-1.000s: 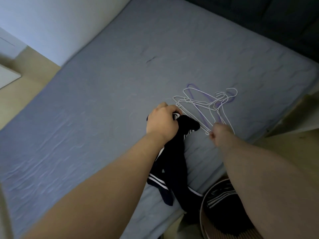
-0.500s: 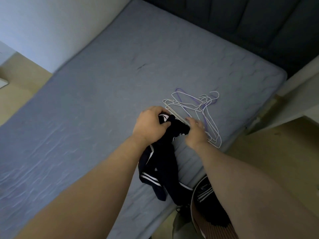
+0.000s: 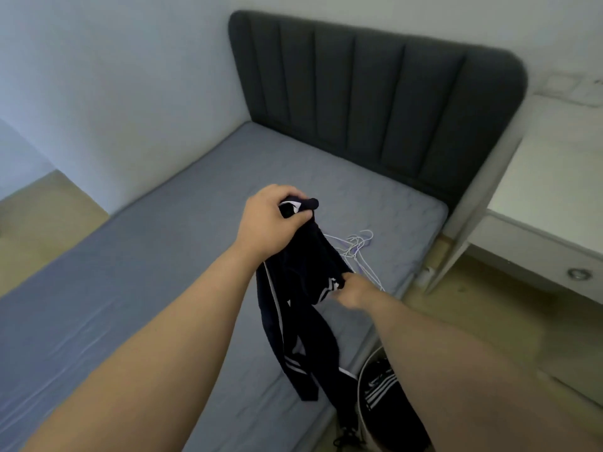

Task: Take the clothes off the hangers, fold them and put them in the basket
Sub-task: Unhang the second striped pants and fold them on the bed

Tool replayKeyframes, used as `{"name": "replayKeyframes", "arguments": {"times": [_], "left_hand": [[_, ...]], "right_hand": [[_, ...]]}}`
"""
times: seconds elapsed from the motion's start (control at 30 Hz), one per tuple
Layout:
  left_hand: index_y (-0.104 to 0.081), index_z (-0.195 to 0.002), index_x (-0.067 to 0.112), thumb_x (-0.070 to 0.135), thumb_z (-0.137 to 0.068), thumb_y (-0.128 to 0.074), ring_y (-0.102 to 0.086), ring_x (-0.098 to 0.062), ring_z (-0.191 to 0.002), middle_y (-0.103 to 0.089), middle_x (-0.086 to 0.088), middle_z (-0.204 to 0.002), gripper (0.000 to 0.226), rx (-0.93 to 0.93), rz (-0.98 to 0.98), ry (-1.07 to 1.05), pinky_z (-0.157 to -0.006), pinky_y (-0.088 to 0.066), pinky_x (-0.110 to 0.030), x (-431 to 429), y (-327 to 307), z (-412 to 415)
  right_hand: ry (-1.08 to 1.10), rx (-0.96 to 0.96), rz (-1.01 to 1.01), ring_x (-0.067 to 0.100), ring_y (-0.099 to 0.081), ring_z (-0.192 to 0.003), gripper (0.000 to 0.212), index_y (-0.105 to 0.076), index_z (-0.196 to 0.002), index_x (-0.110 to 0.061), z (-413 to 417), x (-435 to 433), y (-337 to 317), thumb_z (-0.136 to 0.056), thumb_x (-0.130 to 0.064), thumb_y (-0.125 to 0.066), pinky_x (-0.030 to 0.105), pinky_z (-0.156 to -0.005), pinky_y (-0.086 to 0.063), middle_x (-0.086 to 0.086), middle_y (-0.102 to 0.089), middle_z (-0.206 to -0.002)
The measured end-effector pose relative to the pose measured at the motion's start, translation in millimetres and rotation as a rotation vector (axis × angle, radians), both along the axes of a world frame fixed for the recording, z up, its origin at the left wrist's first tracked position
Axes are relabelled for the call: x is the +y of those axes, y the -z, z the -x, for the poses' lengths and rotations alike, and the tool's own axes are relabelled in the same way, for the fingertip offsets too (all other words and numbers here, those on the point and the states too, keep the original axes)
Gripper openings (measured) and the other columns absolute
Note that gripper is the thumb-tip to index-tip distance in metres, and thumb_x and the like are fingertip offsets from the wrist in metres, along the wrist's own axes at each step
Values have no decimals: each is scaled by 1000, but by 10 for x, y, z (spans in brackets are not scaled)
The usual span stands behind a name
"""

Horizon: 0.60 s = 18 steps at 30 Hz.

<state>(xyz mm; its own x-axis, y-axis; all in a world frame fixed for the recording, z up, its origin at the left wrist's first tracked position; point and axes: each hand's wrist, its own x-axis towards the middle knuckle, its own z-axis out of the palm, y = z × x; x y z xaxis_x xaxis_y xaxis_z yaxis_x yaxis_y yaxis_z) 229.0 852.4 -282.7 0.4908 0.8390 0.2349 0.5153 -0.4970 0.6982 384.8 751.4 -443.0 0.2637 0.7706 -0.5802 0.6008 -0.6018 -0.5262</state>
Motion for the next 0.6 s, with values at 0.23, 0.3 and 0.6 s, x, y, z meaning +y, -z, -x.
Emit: {"name": "replayKeyframes", "arguments": {"times": [0.23,0.3,0.6], "left_hand": [[-61,-94,33,36,-84,-70,-61,-9,-95,-65,16,-100,14,-254,-115,-95,-84,-50,-31,-420,-925,857],[-57,-96,32,37,-87,-68,-60,-10,-94,-64,14,-102,15,-331,-130,-97,-86,-50,-34,-600,-1163,1124],[-52,-106,25,39,-93,-62,-56,-13,-95,-58,11,-105,22,-462,-123,-57,-88,-47,-35,-1248,-1993,1649]], "right_hand": [[253,-253,-370,27,-64,-93,34,-68,-102,-9,413,-821,-1569,-97,-41,-58,27,-67,-39,7,-64,-92],[300,-361,-486,27,-61,-110,33,-72,-103,-10,645,-1127,-2047,-94,-41,-62,26,-75,-42,9,-65,-108],[329,-495,-570,19,-61,-69,25,-68,-75,-19,1307,-2305,-3477,-86,-41,-71,25,-53,-39,1,-65,-69]]}}
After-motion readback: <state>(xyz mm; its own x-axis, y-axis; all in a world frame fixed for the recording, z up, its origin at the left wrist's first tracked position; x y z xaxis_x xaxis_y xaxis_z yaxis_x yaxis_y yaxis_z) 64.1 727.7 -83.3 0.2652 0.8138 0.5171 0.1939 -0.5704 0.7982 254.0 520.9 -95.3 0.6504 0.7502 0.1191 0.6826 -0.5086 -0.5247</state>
